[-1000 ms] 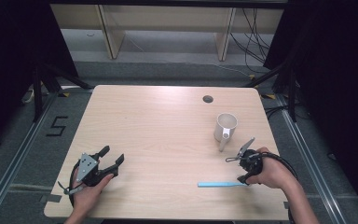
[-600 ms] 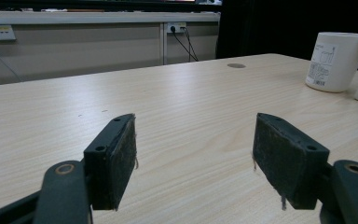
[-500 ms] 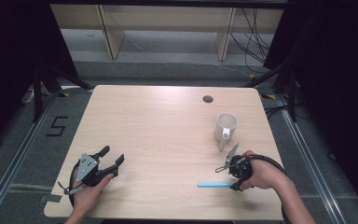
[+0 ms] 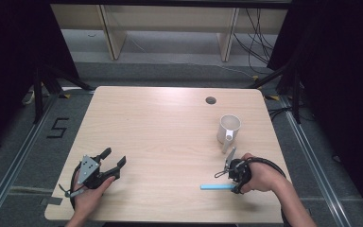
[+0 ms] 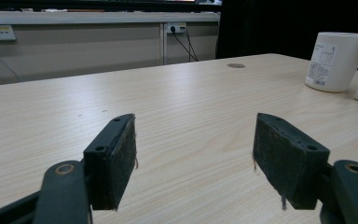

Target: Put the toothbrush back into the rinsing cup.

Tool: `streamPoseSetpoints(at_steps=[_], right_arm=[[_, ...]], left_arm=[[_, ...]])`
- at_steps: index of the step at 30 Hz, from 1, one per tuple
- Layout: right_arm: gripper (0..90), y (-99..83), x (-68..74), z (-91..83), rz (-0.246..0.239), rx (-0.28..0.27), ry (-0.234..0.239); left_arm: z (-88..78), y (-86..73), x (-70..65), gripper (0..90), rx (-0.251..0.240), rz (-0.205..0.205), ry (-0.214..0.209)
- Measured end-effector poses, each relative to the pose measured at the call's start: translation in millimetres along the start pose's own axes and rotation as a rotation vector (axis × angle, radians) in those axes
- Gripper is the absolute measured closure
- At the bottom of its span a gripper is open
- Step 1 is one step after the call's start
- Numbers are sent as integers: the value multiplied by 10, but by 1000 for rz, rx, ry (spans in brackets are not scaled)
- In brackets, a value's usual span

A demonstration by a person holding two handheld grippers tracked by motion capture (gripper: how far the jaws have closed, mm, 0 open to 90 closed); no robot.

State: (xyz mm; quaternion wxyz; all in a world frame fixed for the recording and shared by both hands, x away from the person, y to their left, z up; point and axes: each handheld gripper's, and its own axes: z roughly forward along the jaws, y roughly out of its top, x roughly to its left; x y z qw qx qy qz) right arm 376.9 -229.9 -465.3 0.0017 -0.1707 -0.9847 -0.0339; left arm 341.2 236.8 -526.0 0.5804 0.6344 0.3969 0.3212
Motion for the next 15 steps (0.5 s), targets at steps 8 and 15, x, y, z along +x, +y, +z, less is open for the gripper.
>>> streamPoseSetpoints(at_steps=[8, 15], right_arm=[[597, 53, 34, 35, -9, 23, 4], [619, 92, 36, 65, -45, 45, 8]], left_arm=[[-19, 8, 2, 294, 20, -1, 6], [-18, 9, -1, 295, 22, 4, 7]])
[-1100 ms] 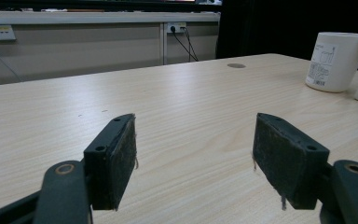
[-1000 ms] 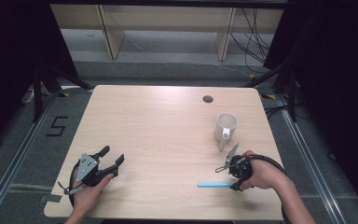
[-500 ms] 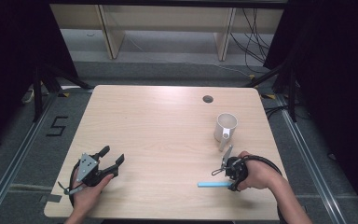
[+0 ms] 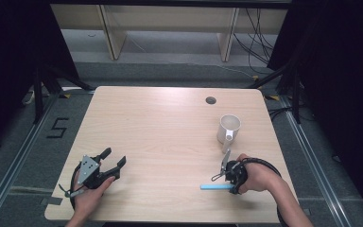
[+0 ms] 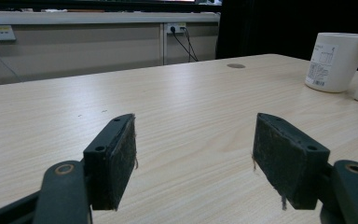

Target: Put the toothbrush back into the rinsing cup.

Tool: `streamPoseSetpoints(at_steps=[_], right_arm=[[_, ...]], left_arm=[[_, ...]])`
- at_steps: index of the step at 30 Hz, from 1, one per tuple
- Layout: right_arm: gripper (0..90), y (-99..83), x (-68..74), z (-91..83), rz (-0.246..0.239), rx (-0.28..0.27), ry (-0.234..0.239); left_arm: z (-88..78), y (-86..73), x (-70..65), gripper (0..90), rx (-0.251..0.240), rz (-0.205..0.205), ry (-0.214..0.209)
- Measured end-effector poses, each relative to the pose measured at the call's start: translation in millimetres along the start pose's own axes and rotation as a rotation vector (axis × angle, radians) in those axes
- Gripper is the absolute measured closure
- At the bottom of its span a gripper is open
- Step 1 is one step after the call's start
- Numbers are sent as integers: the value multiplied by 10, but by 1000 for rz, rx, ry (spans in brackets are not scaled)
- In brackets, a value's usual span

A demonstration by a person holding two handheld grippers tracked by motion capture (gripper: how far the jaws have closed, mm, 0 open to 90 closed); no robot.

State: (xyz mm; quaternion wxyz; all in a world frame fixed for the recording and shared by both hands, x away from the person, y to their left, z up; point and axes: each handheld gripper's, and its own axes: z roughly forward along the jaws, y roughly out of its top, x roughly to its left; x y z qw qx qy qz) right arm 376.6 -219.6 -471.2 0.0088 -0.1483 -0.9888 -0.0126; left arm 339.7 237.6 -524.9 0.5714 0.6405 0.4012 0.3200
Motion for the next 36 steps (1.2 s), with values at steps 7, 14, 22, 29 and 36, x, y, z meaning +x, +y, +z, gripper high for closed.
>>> streamPoseSetpoints(at_steps=[7, 14, 22, 29, 36], right_arm=[[645, 29, -20, 11, -40, 7, 6], [714, 59, -12, 9, -45, 28, 1], [782, 70, -12, 6, -31, 39, -5], [793, 66, -32, 10, -57, 25, 5], [794, 63, -24, 7, -58, 25, 3]], left_arm=[[0, 0, 3, 295, -1, -4, -1], [0, 0, 2, 295, -1, -4, -2], [0, -1, 3, 295, -2, -4, -3], [0, 0, 3, 295, -1, -4, -3], [0, 0, 1, 295, -1, 0, -3]])
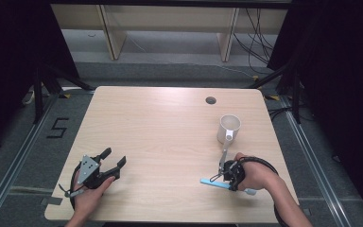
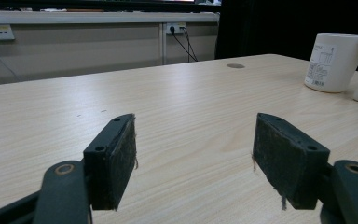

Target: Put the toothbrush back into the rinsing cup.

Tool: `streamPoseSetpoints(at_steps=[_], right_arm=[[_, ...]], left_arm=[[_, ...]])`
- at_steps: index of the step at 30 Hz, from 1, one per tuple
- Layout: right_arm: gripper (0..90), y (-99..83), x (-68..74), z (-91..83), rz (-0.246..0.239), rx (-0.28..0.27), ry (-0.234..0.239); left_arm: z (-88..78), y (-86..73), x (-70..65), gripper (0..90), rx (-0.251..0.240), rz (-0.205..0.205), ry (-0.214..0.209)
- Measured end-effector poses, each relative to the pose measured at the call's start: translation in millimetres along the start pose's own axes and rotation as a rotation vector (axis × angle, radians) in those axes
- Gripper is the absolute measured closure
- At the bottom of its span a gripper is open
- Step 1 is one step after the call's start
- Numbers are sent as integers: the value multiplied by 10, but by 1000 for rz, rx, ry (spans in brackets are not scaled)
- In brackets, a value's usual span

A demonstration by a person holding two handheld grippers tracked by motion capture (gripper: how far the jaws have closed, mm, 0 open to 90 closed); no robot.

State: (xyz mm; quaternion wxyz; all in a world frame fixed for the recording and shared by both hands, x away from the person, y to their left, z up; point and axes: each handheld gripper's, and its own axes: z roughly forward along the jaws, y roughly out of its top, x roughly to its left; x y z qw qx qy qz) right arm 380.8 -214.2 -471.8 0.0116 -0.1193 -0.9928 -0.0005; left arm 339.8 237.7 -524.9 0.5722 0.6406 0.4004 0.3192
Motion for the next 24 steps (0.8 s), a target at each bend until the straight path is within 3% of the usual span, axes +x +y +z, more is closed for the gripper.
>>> streamPoseSetpoints(at_steps=[4, 5, 10, 12, 13, 15, 18, 19, 22, 24], right_arm=[[795, -21, -6, 6, -1, -11, -8], [795, -17, 11, -5, 18, 0, -9], [795, -31, 6, -10, 22, 3, -1], [795, -29, -6, -14, 1, -6, 2], [795, -32, 4, -24, 20, -4, 3], [795, -26, -5, -29, -7, -13, -1], [795, -23, 12, -48, 16, -8, -1], [796, -18, 2, -50, -4, -10, -1], [795, -13, 16, -72, 9, -7, -8], [795, -7, 9, -81, -9, -12, -3]], left_arm=[[21, -8, -6, 297, -20, 3, -11], [22, -8, -11, 298, -19, 4, -8], [7, 1, -28, 299, 7, 14, -12], [10, 1, -32, 300, 9, 14, -15], [10, 2, -32, 301, 10, 14, -15], [11, 2, -32, 302, 11, 14, -16], [15, 4, -29, 301, 15, 13, -16], [16, 4, -29, 301, 17, 13, -17], [19, 7, -23, 301, 23, 9, -20], [29, 8, -20, 302, 29, 4, -26]])
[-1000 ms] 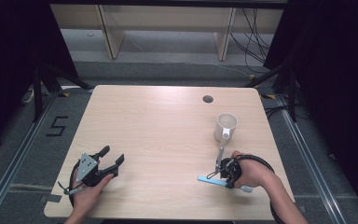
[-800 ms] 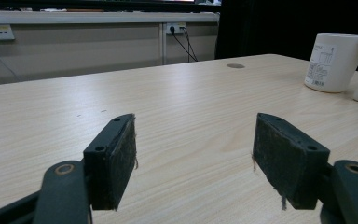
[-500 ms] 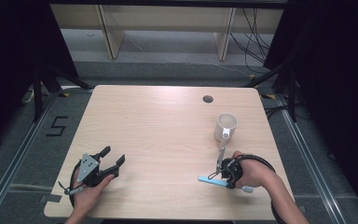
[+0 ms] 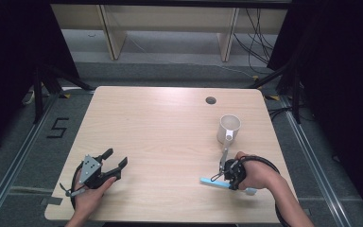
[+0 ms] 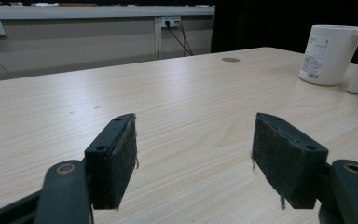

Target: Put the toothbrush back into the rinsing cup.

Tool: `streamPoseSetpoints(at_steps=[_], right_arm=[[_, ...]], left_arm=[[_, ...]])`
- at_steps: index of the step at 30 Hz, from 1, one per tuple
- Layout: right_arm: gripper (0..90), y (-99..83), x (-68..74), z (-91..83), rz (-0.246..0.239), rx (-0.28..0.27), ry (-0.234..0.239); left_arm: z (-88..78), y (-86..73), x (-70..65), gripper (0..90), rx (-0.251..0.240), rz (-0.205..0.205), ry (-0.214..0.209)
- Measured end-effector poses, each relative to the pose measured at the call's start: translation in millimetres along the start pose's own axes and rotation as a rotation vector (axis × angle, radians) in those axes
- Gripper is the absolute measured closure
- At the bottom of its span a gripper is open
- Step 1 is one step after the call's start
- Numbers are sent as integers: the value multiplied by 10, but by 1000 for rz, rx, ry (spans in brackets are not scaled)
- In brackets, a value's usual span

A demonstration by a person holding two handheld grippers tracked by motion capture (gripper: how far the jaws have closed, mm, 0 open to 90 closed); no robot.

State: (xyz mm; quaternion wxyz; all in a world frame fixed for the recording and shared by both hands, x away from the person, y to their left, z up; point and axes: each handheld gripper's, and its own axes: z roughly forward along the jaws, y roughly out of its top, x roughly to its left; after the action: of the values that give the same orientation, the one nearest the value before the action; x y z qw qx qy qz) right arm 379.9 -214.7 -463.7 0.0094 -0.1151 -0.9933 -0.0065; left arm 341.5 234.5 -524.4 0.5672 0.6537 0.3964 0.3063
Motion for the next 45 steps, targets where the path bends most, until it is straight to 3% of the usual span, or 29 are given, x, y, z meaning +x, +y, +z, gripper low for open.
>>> streamPoseSetpoints(at_steps=[1, 2, 4, 7, 8, 13, 17, 18, 20, 21, 22, 23, 25, 30, 33, 34, 36, 40, 42, 43, 45], right_arm=[[795, 0, 14, -14, 11, 2, -4], [796, 2, 5, -14, -10, -5, -4], [795, 2, 29, -36, 8, 2, -8], [795, 14, 39, -43, -14, -6, 3], [795, 18, 45, -40, -19, -12, 1], [795, 51, 93, -56, -14, -2, -3], [795, 92, 107, -76, -62, -12, 3], [795, 96, 128, -86, -35, -8, 0], [795, 107, 124, -88, -45, -12, 3], [795, 121, 133, -100, -41, -9, 3], [795, 144, 121, -104, -82, -16, -3], [795, 146, 132, -109, -68, -20, -6], [795, 171, 147, -128, -62, -12, -2], [795, 253, 177, -168, -87, -13, -2], [795, 304, 186, -184, -119, -29, -1], [795, 325, 176, -184, -155, -36, 0], [795, 351, 202, -191, -133, -27, 4], [795, 418, 211, -177, -185, -42, 7], [795, 444, 236, -184, -172, -30, 2], [795, 457, 227, -180, -193, -37, 4], [795, 496, 250, -192, -190, -36, 1]], left_arm=[[12, -2, 1, 305, 0, -2, -7], [-2, 10, -7, 309, 42, 10, 4], [4, 12, -32, 312, 68, 20, -4], [17, 36, -114, 314, 116, 30, -61], [16, 60, -144, 316, 143, 51, -82], [48, 137, -302, 320, 232, 149, -205], [69, 178, -371, 334, 326, 191, -318], [76, 194, -384, 334, 346, 195, -351], [92, 242, -411, 334, 393, 214, -421], [103, 264, -442, 335, 395, 218, -451], [109, 286, -449, 337, 409, 233, -473], [120, 311, -460, 341, 413, 254, -490], [140, 343, -514, 357, 398, 258, -521], [222, 403, -668, 356, 387, 296, -629], [270, 424, -776, 355, 382, 335, -675], [289, 427, -810, 354, 386, 338, -697], [315, 424, -870, 351, 386, 339, -711], [393, 414, -967, 350, 395, 348, -746], [422, 413, -996, 350, 395, 353, -755], [444, 419, -1008, 350, 396, 363, -764], [470, 419, -1035, 350, 398, 365, -767]])
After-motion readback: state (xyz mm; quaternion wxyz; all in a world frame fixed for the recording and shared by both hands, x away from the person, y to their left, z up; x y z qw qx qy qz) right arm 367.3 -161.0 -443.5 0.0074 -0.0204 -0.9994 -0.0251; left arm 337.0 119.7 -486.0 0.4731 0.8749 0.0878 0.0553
